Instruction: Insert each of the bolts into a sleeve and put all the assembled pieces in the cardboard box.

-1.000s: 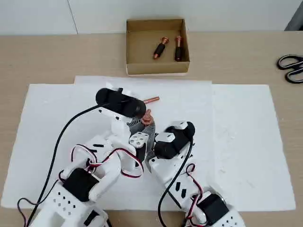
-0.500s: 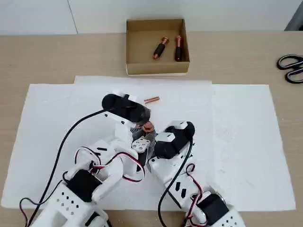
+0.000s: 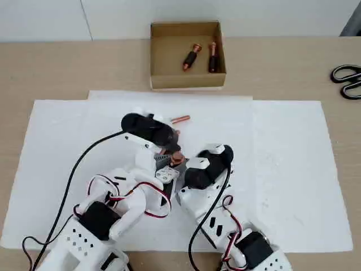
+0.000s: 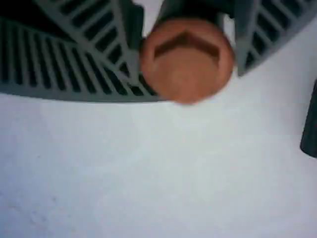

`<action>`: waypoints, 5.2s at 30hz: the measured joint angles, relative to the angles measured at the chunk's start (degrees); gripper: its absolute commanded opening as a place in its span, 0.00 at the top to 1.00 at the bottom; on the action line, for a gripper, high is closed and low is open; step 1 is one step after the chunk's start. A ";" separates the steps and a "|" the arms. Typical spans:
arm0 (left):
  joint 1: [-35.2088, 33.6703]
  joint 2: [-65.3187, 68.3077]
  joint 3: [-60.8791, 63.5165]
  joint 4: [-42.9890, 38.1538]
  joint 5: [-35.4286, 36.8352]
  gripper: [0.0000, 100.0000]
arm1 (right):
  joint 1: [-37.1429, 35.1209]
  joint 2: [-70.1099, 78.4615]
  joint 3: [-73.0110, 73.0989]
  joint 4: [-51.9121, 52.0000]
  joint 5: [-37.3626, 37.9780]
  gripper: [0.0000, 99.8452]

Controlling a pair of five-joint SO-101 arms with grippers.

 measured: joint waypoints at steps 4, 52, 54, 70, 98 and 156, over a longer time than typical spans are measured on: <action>-0.09 -0.09 -4.75 3.87 -1.49 0.87 | 0.00 0.00 0.00 0.00 0.09 1.00; -81.67 -0.70 -18.64 33.49 -32.00 0.88 | 15.21 57.23 -61.36 -1.93 9.32 1.00; -81.67 -0.70 -18.64 33.49 -32.00 0.88 | 16.97 64.88 -67.52 -4.31 9.32 1.00; -81.41 -0.70 -18.64 28.75 -22.86 0.88 | 26.81 121.49 -108.22 -16.00 9.32 1.00; -72.00 -0.70 -18.64 28.75 -22.59 0.88 | 26.73 167.47 -148.66 -16.00 9.32 0.99; -71.30 -0.70 -18.64 28.75 -22.59 0.88 | 19.25 159.74 -184.00 55.91 9.32 0.82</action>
